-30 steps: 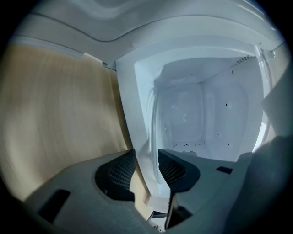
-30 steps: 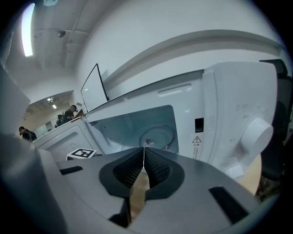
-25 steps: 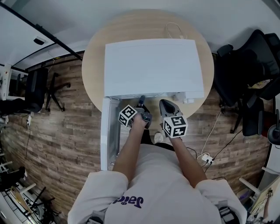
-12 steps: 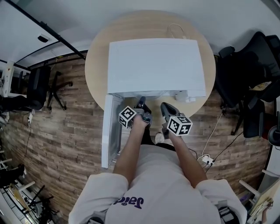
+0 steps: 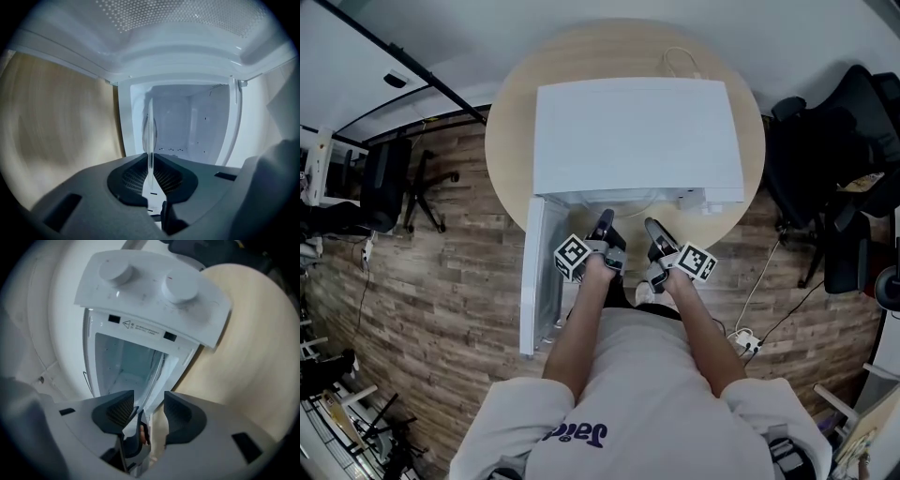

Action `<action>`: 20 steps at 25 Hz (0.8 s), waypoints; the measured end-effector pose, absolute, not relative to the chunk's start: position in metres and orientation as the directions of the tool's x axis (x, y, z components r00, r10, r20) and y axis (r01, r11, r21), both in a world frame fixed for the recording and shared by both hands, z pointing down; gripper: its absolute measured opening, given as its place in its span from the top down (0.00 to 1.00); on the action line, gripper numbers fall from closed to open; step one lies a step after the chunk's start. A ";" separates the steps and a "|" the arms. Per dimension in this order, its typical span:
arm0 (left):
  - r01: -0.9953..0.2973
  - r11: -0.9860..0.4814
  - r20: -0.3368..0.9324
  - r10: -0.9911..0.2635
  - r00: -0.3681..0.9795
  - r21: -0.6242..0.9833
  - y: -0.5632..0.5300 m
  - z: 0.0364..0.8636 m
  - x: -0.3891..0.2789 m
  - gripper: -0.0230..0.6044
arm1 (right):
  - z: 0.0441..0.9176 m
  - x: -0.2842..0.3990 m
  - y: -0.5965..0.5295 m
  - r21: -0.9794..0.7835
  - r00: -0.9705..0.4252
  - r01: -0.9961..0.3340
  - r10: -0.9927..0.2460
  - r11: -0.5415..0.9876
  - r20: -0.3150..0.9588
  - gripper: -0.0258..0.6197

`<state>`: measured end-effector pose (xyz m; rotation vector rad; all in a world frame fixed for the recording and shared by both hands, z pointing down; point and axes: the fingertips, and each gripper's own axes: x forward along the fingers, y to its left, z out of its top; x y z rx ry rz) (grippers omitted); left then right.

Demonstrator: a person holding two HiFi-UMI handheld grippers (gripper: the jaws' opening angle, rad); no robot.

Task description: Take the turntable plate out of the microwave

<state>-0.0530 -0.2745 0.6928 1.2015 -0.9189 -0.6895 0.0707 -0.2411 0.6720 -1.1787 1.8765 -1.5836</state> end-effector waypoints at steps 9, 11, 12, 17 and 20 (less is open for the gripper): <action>-0.020 0.244 0.222 -0.844 0.489 0.970 -0.264 0.687 -0.054 0.91 | 0.694 0.067 -0.273 -0.987 -0.491 -0.141 -0.861 -0.075 0.135 0.66; -0.020 0.248 0.225 -0.842 0.491 0.969 -0.261 0.687 -0.054 0.91 | 0.697 0.062 -0.281 -0.987 -0.492 -0.144 -0.859 -0.079 0.140 0.66; -0.021 0.248 0.226 -0.841 0.491 0.969 -0.258 0.687 -0.054 0.91 | 0.697 0.060 -0.285 -0.988 -0.490 -0.137 -0.861 -0.077 0.135 0.66; -0.024 0.247 0.226 -0.837 0.498 0.969 -0.249 0.685 -0.054 0.91 | 0.697 0.050 -0.299 -0.991 -0.497 -0.122 -0.860 -0.063 0.116 0.66; -0.025 0.245 0.223 -0.829 0.513 0.969 -0.243 0.684 -0.050 0.91 | 0.698 0.044 -0.306 -0.989 -0.508 -0.120 -0.851 -0.081 0.131 0.68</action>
